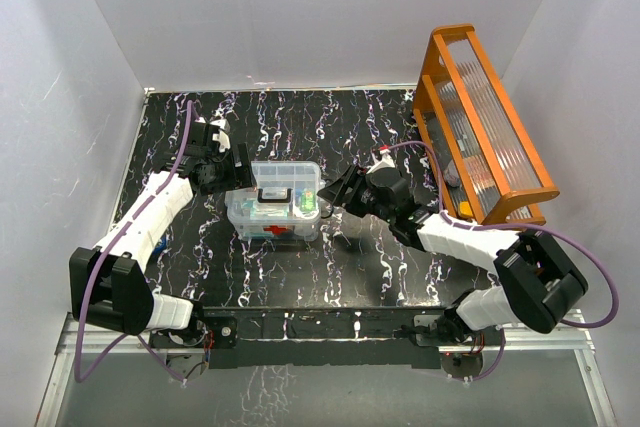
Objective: Organize the medicine kit
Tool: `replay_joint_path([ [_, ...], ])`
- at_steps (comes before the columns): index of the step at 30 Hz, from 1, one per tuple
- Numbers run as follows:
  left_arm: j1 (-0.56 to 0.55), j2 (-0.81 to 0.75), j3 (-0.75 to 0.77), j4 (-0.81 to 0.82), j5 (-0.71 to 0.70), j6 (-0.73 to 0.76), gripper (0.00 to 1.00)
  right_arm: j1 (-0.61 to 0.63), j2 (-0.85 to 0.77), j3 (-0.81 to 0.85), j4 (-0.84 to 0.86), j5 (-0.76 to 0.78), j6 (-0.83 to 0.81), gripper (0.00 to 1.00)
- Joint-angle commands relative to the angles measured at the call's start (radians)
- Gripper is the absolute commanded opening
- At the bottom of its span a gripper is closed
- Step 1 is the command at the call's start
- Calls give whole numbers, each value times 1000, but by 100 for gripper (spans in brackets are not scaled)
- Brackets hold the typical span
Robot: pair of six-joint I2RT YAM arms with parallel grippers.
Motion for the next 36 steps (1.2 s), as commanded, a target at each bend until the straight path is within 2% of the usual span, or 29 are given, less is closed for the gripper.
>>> replay_joint_path([
  [1, -4, 12, -22, -51, -27, 20, 82, 4, -32, 37, 38, -13, -30, 58],
  [4, -3, 13, -23, -50, -21, 20, 82, 5, -17, 41, 55, -35, -31, 62],
  [11, -4, 12, -19, -52, -21, 22, 83, 5, 74, 50, 99, -75, -18, 85],
  [17, -5, 12, -18, -51, -12, 19, 83, 5, 163, 46, 174, -90, 38, 98],
  [30, -4, 12, -9, -58, -12, 19, 84, 5, 285, 2, 448, -187, 100, 98],
  [36, -4, 12, -4, -65, -14, 17, 84, 4, 346, 2, 476, -231, 53, 98],
])
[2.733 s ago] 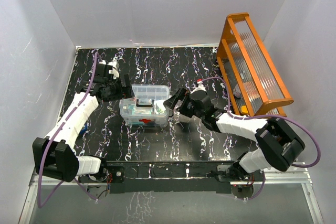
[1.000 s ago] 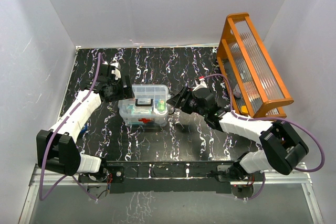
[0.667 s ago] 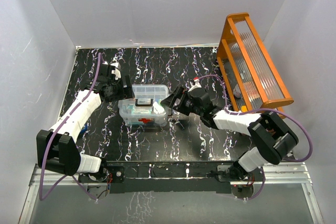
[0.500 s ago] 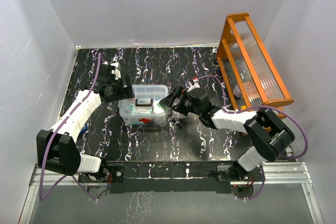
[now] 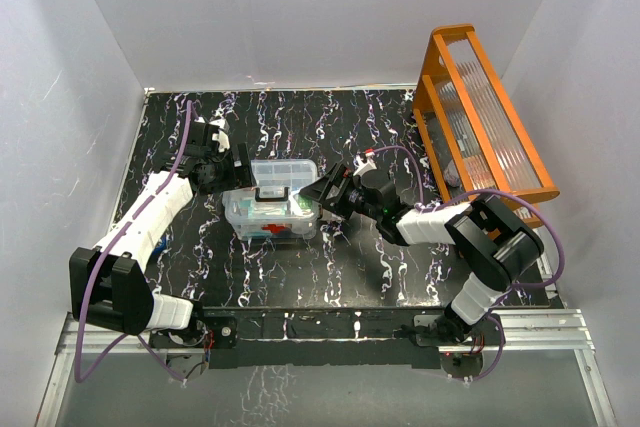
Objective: Organize the medicine kit
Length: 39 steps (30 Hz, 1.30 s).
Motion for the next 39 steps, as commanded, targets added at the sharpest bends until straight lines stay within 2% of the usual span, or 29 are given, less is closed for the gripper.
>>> replay_joint_path([
  [1, -6, 12, -4, -66, -13, 18, 85, 17, 55, -1, 91, -74, -65, 98],
  [5, -6, 12, -4, -66, -16, 19, 85, 17, 104, 22, 117, -156, -92, 98],
  [9, -6, 12, -4, -67, -18, 19, 85, 18, 136, 27, 221, -250, -60, 98],
  [13, -5, 12, -3, -68, -17, 17, 85, 17, 122, 10, 227, -227, -54, 96],
  [19, -6, 12, -2, -70, -19, 17, 85, 18, -12, 2, 45, -94, -116, 78],
  [22, -6, 12, -3, -69, -20, 17, 85, 17, -73, 15, -59, -35, -154, 73],
  [25, -5, 12, -3, -66, -21, 16, 85, 17, -113, 31, -133, -8, -176, 72],
  [29, -6, 12, -4, -67, -21, 16, 85, 17, -141, 46, -151, -24, -179, 70],
  [32, -6, 12, -4, -66, -20, 16, 85, 19, -159, 63, -186, -17, -182, 64],
  [39, -5, 12, -3, -66, -20, 16, 85, 30, -177, 161, -415, 101, -223, 58],
])
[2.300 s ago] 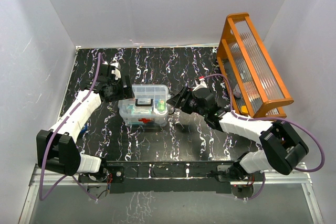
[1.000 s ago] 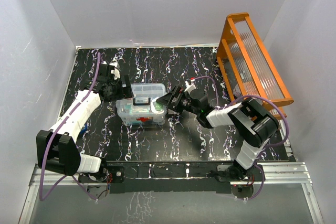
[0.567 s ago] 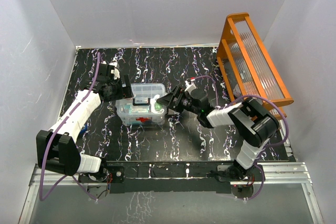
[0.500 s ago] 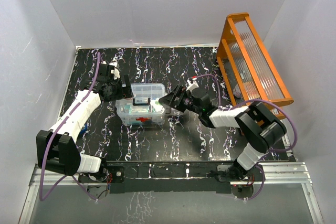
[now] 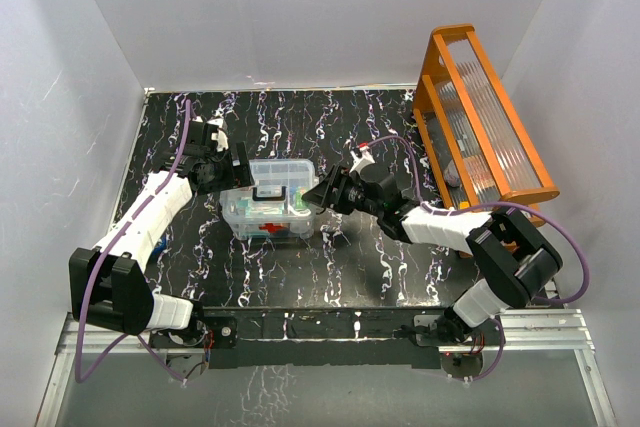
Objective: Organize the medicine kit
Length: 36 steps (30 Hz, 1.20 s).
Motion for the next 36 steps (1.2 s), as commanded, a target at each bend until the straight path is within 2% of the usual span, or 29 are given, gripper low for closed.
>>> replay_joint_path([
  [1, -9, 12, -5, -63, -1, 16, 85, 15, -33, 101, -159, 102, -69, 57],
  [15, -10, 44, -4, -60, 6, 13, 85, 137, 42, 364, -553, 425, -139, 61],
  [21, -9, 43, -10, -59, 10, 13, 85, 168, 73, 437, -659, 520, -149, 55],
  [28, -10, 44, -10, -55, 12, 13, 84, 189, 94, 473, -705, 569, -158, 52],
  [32, -9, 44, -10, -54, 13, 13, 84, 195, 107, 490, -727, 585, -158, 44],
  [36, -9, 46, -14, -54, 17, 12, 84, 210, 127, 517, -758, 614, -161, 40],
])
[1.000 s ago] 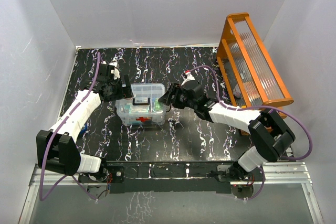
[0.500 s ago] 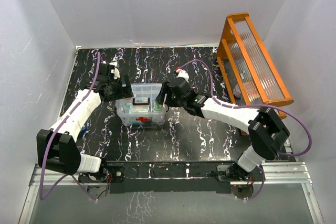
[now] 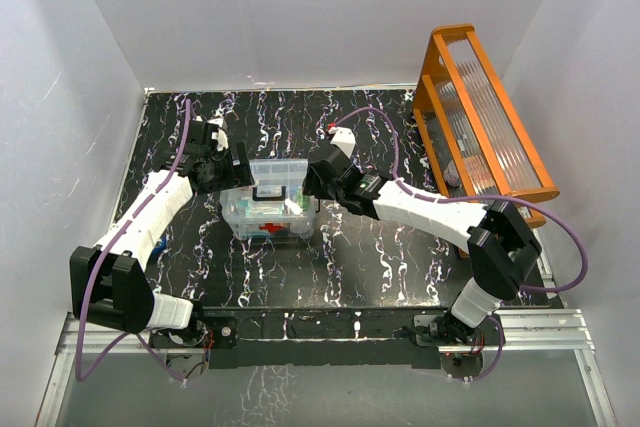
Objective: Organize the medicine kit
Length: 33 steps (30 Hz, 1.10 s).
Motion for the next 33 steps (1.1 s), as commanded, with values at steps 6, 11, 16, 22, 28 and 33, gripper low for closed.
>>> replay_joint_path([
  [6, -9, 37, -36, -49, 30, 3, 81, 45, 50, 78, -92, 87, -22, 33],
  [11, -9, 35, -43, -45, 42, -8, 79, 50, 52, 87, -93, 69, -14, 30],
  [16, -9, 35, -53, -42, 81, -21, 77, 50, 21, 115, -112, 92, -16, 45],
  [22, -10, 30, -86, -8, 193, -54, 73, 48, -17, 183, -154, 106, -86, 60],
  [28, -10, 29, -134, 73, 362, -127, 69, 47, -7, 239, -204, 77, -166, 65],
  [33, -10, 26, -161, 141, 468, -181, 69, 46, 1, 248, -191, 11, -226, 65],
])
